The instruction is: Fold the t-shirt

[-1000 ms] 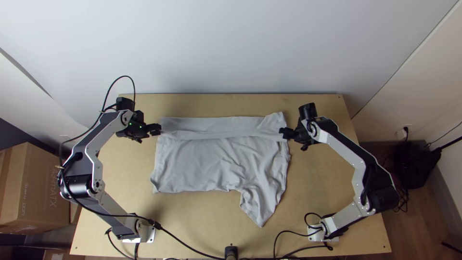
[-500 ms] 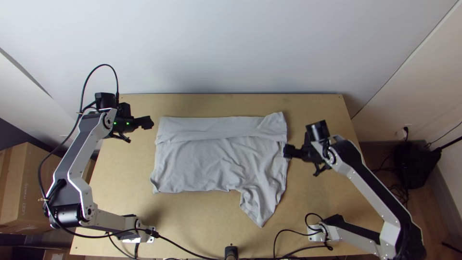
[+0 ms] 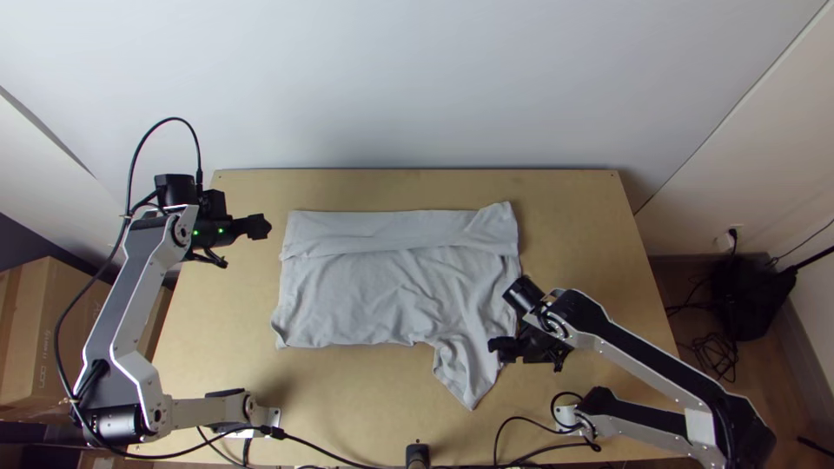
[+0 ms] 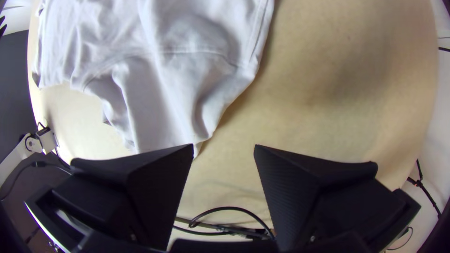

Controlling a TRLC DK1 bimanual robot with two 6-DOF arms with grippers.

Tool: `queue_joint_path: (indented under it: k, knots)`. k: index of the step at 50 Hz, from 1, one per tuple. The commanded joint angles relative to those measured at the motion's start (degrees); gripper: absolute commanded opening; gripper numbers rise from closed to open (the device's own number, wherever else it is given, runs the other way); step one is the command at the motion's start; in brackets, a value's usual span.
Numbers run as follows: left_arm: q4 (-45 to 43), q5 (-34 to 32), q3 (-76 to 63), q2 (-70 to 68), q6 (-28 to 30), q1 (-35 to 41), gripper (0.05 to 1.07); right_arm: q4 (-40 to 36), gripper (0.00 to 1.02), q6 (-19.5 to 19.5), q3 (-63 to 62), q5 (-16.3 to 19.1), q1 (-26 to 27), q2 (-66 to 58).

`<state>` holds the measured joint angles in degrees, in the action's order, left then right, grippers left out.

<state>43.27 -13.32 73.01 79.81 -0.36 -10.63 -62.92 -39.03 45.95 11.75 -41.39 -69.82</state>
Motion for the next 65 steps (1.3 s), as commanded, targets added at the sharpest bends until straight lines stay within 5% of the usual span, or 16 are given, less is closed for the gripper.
queue_joint_path:
  k: [1, 19, 35, 42, 46, 59, 65]
  knots:
    - [0.9, -0.6, -2.3, -2.6, 0.7, -0.7, 1.02, 1.0, 0.57, -1.9, -1.5, 2.1, -1.2, -2.3]
    - [2.2, -0.6, -4.4, -5.3, 1.9, -1.6, 1.02, 6.3, 0.52, -2.5, -2.7, 8.3, -4.7, -8.5]
    - [2.3, -0.6, -4.2, -5.5, 2.2, -1.2, 1.02, 9.7, 0.51, -1.7, -5.6, 8.5, -5.1, -11.3]
    - [4.1, -0.7, -4.4, -5.8, 4.0, -0.8, 1.02, 12.7, 0.1, -0.3, -5.4, 8.5, -5.0, -12.1]
    - [8.2, -0.7, -4.7, -6.2, 7.8, 0.3, 1.02, 12.9, 0.03, 1.0, -5.3, 8.4, -4.8, -13.0]
    - [23.0, 0.0, -12.4, -9.1, 27.1, 3.6, 1.02, 10.4, 0.03, 2.6, -4.6, 8.5, -3.2, -9.3]
    - [26.8, 8.0, -16.7, -10.8, 32.0, 5.9, 1.02, 9.4, 0.03, 2.7, -4.2, 8.4, -1.6, -6.8]
